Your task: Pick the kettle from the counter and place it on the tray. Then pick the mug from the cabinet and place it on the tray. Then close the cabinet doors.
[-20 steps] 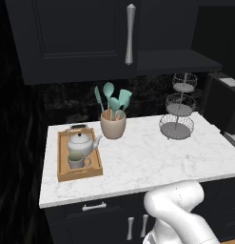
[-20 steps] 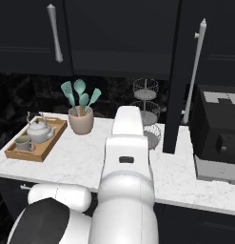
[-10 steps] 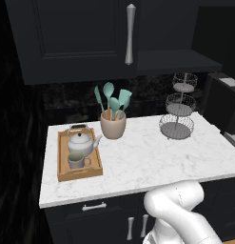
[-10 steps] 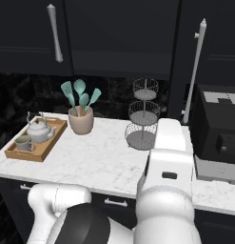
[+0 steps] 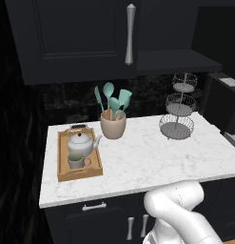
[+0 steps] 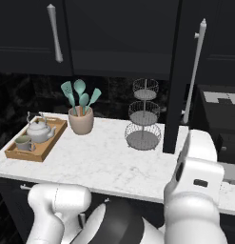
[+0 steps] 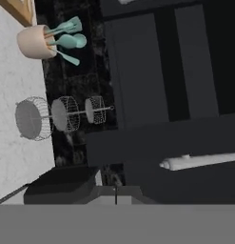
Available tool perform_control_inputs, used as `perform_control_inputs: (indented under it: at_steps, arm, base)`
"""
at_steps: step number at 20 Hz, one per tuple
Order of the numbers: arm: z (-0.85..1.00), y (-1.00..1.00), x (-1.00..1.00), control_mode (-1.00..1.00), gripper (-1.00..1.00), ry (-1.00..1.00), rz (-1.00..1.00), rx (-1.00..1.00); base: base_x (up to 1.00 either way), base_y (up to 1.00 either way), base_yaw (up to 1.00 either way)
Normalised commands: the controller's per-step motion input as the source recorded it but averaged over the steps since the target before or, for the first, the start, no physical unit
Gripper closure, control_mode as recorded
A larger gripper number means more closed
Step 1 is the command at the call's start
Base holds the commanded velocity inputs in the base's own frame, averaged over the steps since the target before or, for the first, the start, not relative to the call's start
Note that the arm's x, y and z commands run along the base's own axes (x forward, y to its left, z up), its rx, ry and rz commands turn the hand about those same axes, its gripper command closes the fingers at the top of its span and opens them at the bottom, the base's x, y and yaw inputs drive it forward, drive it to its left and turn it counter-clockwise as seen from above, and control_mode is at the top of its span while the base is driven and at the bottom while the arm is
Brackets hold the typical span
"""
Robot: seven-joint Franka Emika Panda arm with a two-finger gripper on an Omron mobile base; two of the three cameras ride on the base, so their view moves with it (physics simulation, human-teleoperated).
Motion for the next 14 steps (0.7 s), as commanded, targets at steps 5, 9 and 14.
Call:
perform_control_inputs:
  at_steps: [5,9,14]
  arm:
    - [-0.35,-0.61,0.43,-1.00,1.00,0.00,-0.06,0.10]
    - [-0.27,-0.49,0.62,-1.00,1.00,0.00,-0.01,0.13]
    - [-0.17,-0.60,0.69,-1.00,1.00,0.00,0.00,0.16]
  base:
    - [0.00,0.00,0.00]
    - [0.00,0.00,0.00]
    - [0.00,0.00,0.00]
